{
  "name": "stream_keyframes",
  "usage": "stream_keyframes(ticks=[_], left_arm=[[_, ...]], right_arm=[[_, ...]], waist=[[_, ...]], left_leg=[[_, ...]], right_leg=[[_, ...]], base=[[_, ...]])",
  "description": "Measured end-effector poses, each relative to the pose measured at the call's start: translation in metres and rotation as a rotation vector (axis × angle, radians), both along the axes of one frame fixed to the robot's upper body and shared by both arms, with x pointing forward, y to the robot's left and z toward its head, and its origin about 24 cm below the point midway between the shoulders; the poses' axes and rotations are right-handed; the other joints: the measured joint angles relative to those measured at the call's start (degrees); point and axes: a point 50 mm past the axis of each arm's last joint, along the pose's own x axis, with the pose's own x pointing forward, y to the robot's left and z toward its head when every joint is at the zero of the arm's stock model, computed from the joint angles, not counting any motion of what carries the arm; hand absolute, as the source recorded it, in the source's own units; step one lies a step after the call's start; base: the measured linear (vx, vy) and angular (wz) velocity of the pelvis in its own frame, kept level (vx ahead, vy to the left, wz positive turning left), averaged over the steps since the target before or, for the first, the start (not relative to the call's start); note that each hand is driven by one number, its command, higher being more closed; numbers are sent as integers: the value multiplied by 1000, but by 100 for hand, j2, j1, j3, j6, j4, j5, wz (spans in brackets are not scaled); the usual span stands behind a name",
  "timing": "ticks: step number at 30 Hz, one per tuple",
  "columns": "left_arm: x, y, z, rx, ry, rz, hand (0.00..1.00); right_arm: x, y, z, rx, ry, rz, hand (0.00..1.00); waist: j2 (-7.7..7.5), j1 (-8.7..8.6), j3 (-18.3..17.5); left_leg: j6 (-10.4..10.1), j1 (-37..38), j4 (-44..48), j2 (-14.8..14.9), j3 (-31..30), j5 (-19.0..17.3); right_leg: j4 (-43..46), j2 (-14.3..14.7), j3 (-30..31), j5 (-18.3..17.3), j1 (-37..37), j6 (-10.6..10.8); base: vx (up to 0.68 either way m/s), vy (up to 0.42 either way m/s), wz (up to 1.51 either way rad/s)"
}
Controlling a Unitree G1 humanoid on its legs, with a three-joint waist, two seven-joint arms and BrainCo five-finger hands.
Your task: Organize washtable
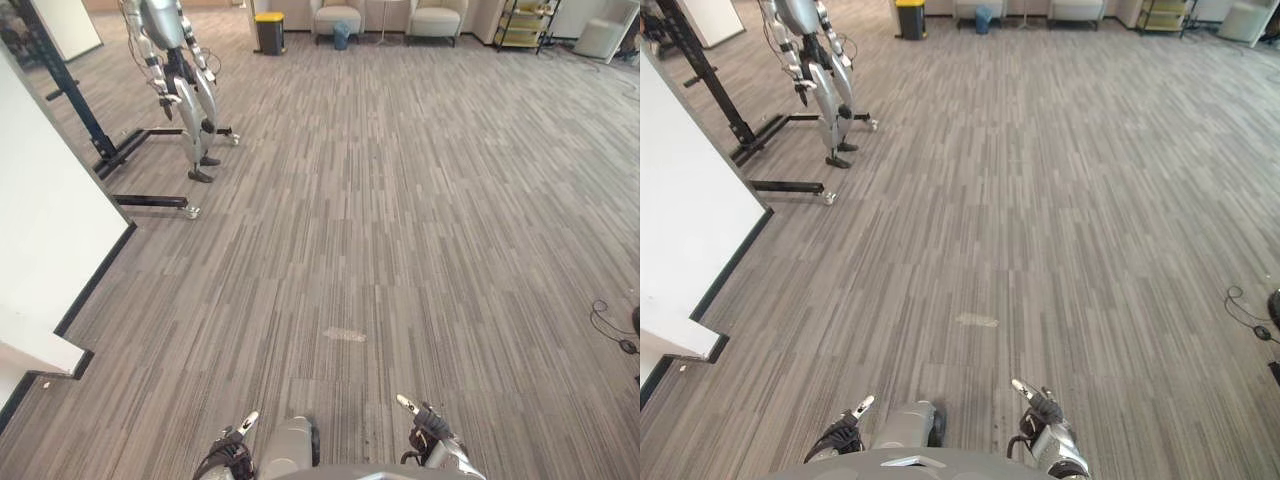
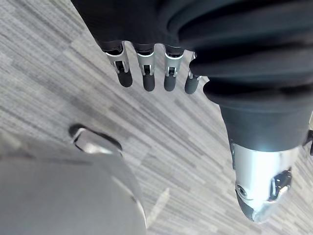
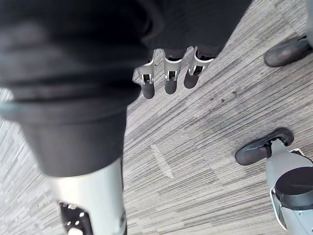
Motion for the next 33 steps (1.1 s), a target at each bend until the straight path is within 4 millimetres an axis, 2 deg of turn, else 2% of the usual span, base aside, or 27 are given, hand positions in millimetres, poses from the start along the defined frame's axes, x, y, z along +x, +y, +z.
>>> stream_keyframes(ticks=[1, 2, 3, 4, 5, 6, 7, 9, 10, 11, 12, 13, 14, 16, 18, 19, 20, 21, 22, 23, 24, 26, 27, 28, 29, 31, 33], left_arm=[[-9, 6, -1, 14, 24, 8, 0], [-12, 11, -1, 22, 41, 9, 0], [-12, 13, -1, 27, 43, 7, 0], [-10, 17, 0, 41, 48, -18, 0], [-8, 18, 0, 47, 49, -35, 0], [-3, 16, 1, 44, 40, -41, 0], [0, 14, 1, 40, 35, -43, 0], [8, 11, 2, 33, 17, -57, 0], [15, 5, 1, 21, 10, -79, 0], [18, 2, 1, 12, 5, -82, 0], [21, -4, 1, -3, -6, -80, 0], [23, -6, 2, -8, -23, -58, 0], [24, -5, 2, -11, -27, -40, 0], [13, -2, 0, -9, -2, 5, 0], [5, -2, -2, -8, 15, 15, 0], [1, -6, -3, -20, 23, 28, 0], [5, -8, -2, -26, 3, 41, 0], [5, -7, -1, -27, -10, 66, 0], [3, -11, -1, -43, -11, 81, 0], [5, -14, -2, -49, -13, 74, 0], [5, -14, -2, -49, -14, 70, 0], [6, -16, -1, -45, -22, 58, 0], [6, -18, -2, -48, -24, 48, 0], [5, -24, -2, -59, -18, 37, 0], [7, -23, -2, -56, -20, 31, 0], [8, -12, -1, -27, -16, 8, 0], [5, -8, -2, -16, 0, -9, 0]], right_arm=[[-3, 1, -1, 4, 7, -3, 0], [-5, 0, -1, 3, 13, -1, 0], [-6, -1, -2, 2, 15, -3, 0], [-11, -2, -3, 2, 28, -16, 0], [-16, -4, -4, 2, 38, -31, 0], [-21, -9, -5, -3, 43, -59, 0], [-21, -12, -5, -4, 41, -78, 0], [-20, -12, -4, -3, 28, -80, 0], [-17, -13, -3, -4, 17, -81, 0], [-17, -14, -3, -5, 13, -81, 0], [-17, -14, -3, -6, 12, -82, 0], [-16, -14, -2, -8, 14, -76, 0], [-16, -14, -3, -9, 17, -64, 0], [-15, -11, -4, -11, 37, -9, 0], [-16, -11, -5, -20, 55, 42, 0], [-16, -11, -6, -21, 58, 42, 0], [-16, -12, -5, -23, 59, 43, 0], [-15, -14, -5, -28, 54, 48, 0], [-11, -15, -4, -34, 48, 55, 0], [-11, -12, -4, -29, 50, 62, 0], [-11, -10, -4, -27, 51, 66, 0], [-8, -7, -3, -24, 41, 72, 0], [-5, -7, -2, -27, 27, 71, 0], [1, -9, 0, -35, 10, 75, 0], [5, -7, 1, -32, 1, 81, 0], [-3, 3, -2, -7, 19, 78, 0], [-12, 9, -5, 10, 44, 80, 0]], waist=[[-112, 10, -43], [-213, 19, -24], [-247, 6, -11], [-332, -51, 63], [-357, -62, 100], [-299, -60, 199], [-270, -85, 180], [-289, -136, 186], [-268, -198, 178], [-267, -219, 179], [-271, -226, 178], [-264, -210, 179], [-262, -212, 178], [-267, -210, 172], [-150, -214, 75], [-60, -275, 8], [-28, -268, -28], [73, -227, -26], [135, -99, 25], [178, -63, 55], [167, -72, 67], [156, -73, 69], [186, -69, 13], [276, -56, -30], [241, -50, -11], [-32, -79, -86], [-113, -85, -173]], left_leg=[[171, 120, 91, -129, 131, -79], [304, 335, 65, -188, 268, -195], [377, 452, 47, -227, 293, -270], [507, 792, -3, -338, 295, -397], [554, 991, -33, -388, 284, -442], [634, 1452, -156, -434, 239, -500], [635, 1853, -372, -440, 138, -500], [644, 2319, -733, -440, -16, -507], [613, 2581, -1040, -404, -187, -562], [590, 2643, -1130, -389, -259, -594], [529, 2637, -1184, -384, -341, -684], [447, 2637, -1099, -387, -457, -901], [416, 2657, -1017, -387, -517, -1006], [287, 2779, -784, -339, -765, -1361], [77, 2875, -647, -103, -1010, -1585], [-49, 2378, 461, -19, -1343, -1618], [-211, 2084, 1084, 15, -1447, -1511], [-276, 1671, 2027, 19, -1514, -1142], [-272, 1186, 2905, 66, -1489, -1000], [-303, 1016, 3066, 146, -1329, -1084], [-348, 982, 2928, 235, -1169, -1166], [-386, 947, 2031, 432, -793, -1254], [-372, 1048, 931, 438, -745, -1072], [-369, 1028, 19, 430, -885, -616], [-421, 1072, -20, 418, -847, -642], [-370, 1370, -508, 239, -682, -494], [-343, 1461, -684, 148, -622, -467]], right_leg=[[492, -192, 130, -176, -64, 122], [1622, -401, 211, -169, -509, 167], [2329, -509, 228, -44, -768, 253], [3685, -705, 379, 389, -1276, 295], [4257, -785, 423, 477, -1451, 310], [5084, -848, 499, 480, -1741, 303], [5343, -855, 433, 436, -1975, 262], [4973, -814, 261, 332, -2310, 97], [4158, -716, 133, 281, -2454, 15], [3624, -675, 95, 287, -2501, 20], [2683, -659, 38, 369, -2511, 52], [1378, -659, 60, 706, -2503, -6], [1139, -668, 68, 835, -2492, -45], [966, -656, 15, 1023, -2413, -126], [951, -428, -132, 1232, -2212, -217], [914, -303, -417, 1326, -2071, -67], [861, -207, -497, 1318, -1970, -85], [683, -86, -533, 1272, -1796, -157], [513, 26, -466, 1246, -1564, -201], [407, 48, -434, 1219, -1318, -244], [337, 40, -430, 1209, -1176, -260], [127, -5, -439, 1205, -821, -264], [-14, 6, -456, 1198, -771, -252], [-103, 67, -447, 1096, -780, -145], [-99, 26, -411, 1078, -778, -118], [-63, -199, -327, 1066, -751, -86], [-102, -297, -299, 1071, -737, -78]], base=[[630, 78, -49], [543, 72, -43], [431, 132, -16], [278, 124, 9], [246, 148, 17], [110, 113, 19], [33, 110, 19], [-160, 103, 42], [-271, 120, 59], [-325, 136, 63], [-365, 159, 66], [-308, 127, 60], [-146, 24, 58], [102, -192, 53], [300, -330, 74], [319, -285, 80], [255, -267, 70], [74, -146, -4], [20, -112, -30], [-39, -61, -38], [-65, -43, -19], [-134, -22, -12], [-227, 58, -31], [-155, 73, -38], [14, 76, -30], [160, 39, -14], [145, 51, -6]])
